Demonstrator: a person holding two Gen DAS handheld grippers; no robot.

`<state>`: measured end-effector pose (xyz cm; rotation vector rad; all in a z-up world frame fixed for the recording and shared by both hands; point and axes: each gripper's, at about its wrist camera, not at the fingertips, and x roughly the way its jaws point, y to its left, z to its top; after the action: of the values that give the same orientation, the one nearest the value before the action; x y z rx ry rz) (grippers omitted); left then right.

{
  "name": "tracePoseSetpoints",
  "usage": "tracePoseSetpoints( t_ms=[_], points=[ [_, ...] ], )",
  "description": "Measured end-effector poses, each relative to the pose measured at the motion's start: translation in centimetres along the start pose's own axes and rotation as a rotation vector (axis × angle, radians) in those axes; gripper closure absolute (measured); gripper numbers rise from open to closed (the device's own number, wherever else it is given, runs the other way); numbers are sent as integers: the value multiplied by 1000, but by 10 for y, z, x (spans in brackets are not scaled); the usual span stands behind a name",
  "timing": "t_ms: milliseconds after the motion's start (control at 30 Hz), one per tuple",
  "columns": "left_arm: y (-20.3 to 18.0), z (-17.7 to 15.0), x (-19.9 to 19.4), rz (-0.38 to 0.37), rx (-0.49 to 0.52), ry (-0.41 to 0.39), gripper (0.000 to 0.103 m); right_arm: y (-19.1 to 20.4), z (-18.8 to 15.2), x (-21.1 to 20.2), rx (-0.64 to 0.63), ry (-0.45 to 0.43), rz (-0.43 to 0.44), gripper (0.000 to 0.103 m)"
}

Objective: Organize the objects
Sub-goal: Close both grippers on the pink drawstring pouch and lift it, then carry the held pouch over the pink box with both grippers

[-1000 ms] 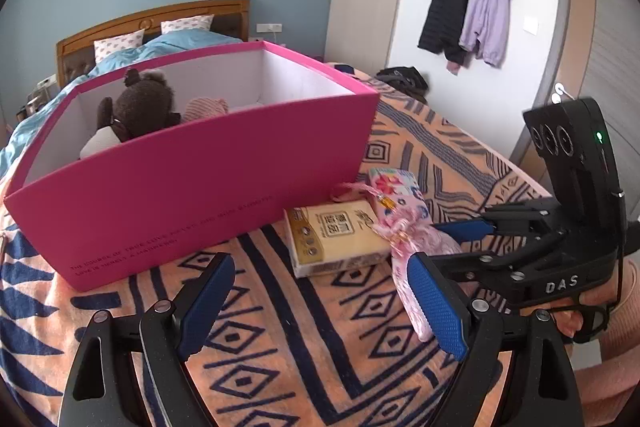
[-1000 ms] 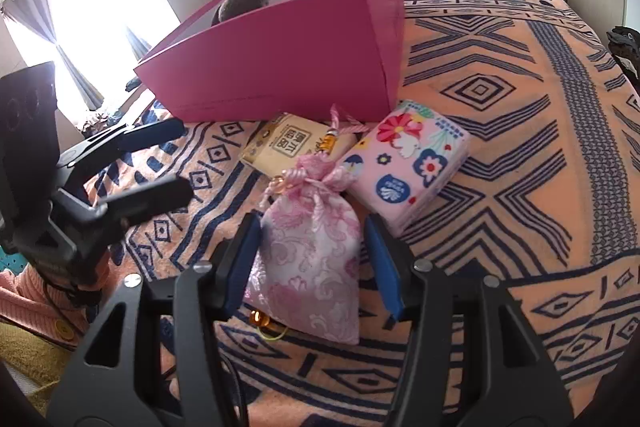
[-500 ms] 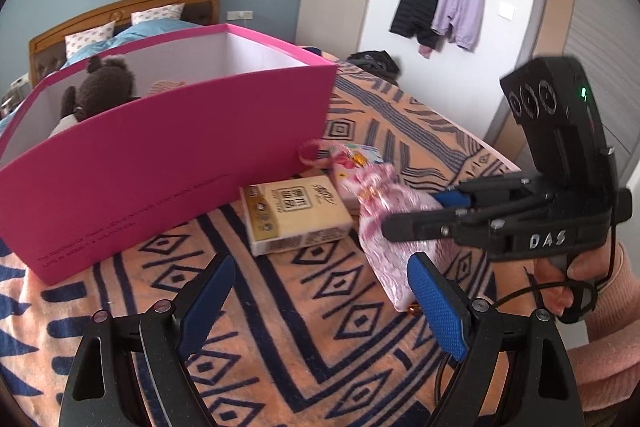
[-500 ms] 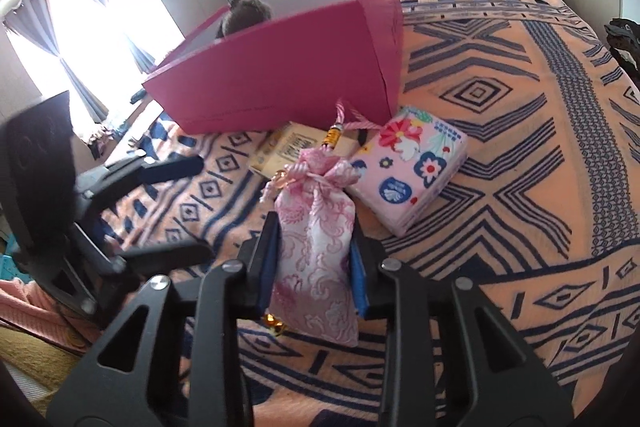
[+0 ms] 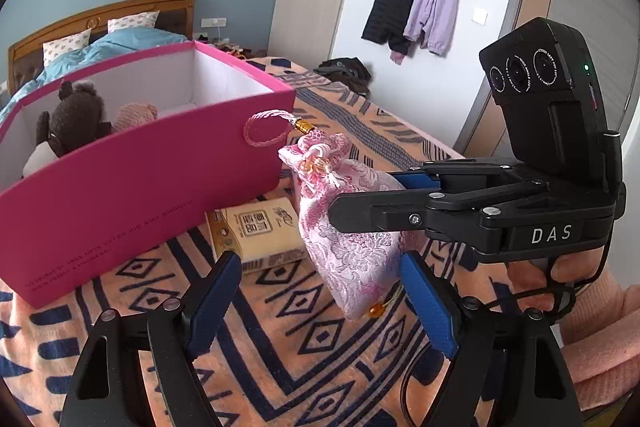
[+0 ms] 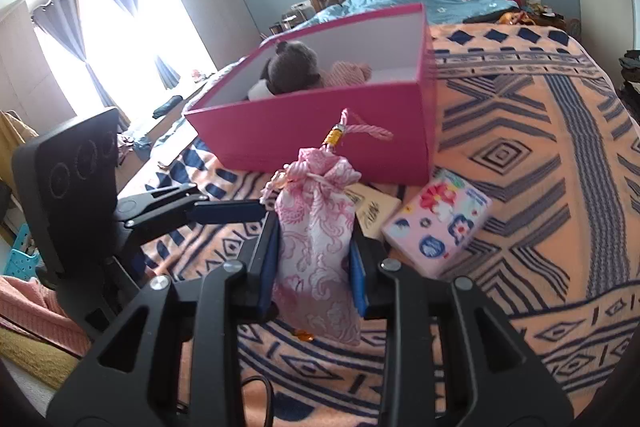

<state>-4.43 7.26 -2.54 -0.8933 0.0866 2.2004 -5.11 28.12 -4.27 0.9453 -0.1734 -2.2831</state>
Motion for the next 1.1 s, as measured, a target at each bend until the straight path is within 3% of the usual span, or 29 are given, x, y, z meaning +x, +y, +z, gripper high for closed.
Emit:
tracePoseSetpoints(
  t_ms=[100,167,300,367,533,1100],
  points=[
    [2,3,-4,1,-8,-16,22,6,6,0,-14,-20,13,70],
    [4,5,-7,-10,-15,-19,32,9,10,-1,-24,-35,17,70],
    [7,9,-15,-12,-20,-40,36,17,18,-3,-47,-57,25,70],
    [7,11,-18,-27,-17,-50,44,22,22,-4,-63,-69,25,70],
    [3,21,-27,-33,18,-79,51,31,33,-10,-97,-104,41,70],
    [24,58,-34,44,53,-125,57,28,76,-1,-119,-149,78,70]
  ],
)
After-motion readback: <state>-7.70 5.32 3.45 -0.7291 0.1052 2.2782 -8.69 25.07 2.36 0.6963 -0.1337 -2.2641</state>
